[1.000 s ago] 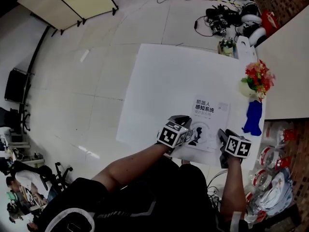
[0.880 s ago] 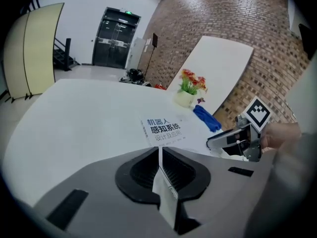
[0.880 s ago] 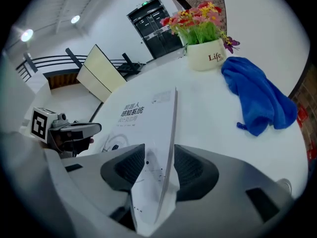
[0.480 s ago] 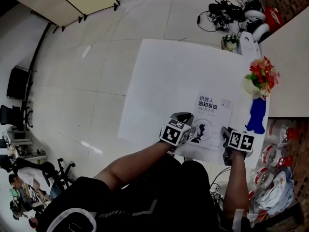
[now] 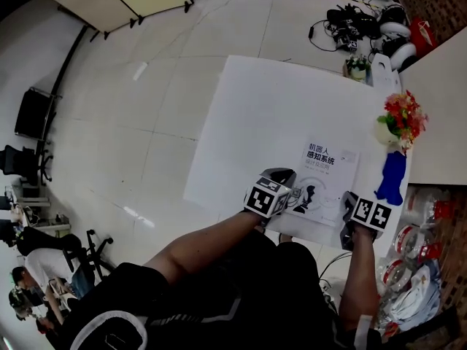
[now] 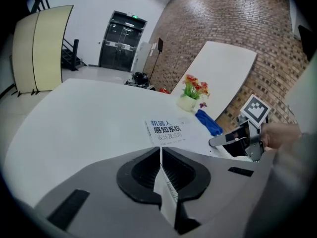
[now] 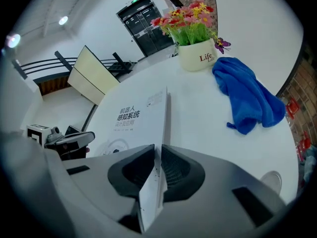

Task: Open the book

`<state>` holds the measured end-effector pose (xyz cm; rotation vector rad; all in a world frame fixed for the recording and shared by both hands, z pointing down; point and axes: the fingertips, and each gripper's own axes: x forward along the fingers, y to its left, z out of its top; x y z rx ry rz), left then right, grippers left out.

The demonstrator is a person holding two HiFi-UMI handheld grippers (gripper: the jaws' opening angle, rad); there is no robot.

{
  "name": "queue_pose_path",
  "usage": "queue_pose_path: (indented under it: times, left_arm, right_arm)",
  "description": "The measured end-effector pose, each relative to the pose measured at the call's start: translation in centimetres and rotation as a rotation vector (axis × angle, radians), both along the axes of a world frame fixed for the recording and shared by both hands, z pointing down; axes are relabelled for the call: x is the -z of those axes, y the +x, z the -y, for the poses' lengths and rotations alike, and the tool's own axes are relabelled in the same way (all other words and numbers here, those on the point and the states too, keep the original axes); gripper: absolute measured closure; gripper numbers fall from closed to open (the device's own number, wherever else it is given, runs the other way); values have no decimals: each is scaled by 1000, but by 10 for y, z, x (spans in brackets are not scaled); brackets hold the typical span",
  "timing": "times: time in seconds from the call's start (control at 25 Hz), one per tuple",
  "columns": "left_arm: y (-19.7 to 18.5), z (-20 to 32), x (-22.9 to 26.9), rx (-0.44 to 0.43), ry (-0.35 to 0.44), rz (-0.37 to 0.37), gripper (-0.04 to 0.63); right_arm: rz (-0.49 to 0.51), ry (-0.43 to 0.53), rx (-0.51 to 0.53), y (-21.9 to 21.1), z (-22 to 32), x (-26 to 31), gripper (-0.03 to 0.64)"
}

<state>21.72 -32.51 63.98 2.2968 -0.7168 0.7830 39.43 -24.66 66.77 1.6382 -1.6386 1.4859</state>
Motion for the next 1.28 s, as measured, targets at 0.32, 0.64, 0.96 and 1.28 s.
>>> queue_pose_path:
  times: [0.32,0.64,0.96,1.28]
  left_arm:
    - [-6,-1,28,8,30,-44,586]
    - [-42,23,71,-25,131,-132,586]
    - [-96,42,90,-44,140,-216,586]
    - [-137,43,97,-26,140,-256,586]
  right_arm:
    - [77,99,19,-13,4,37,592]
    - [57,182,73,-56,21,96,600]
    - [-50,249,181,-147,53,141,601]
    - [-34,271,271,-237,84,144,611]
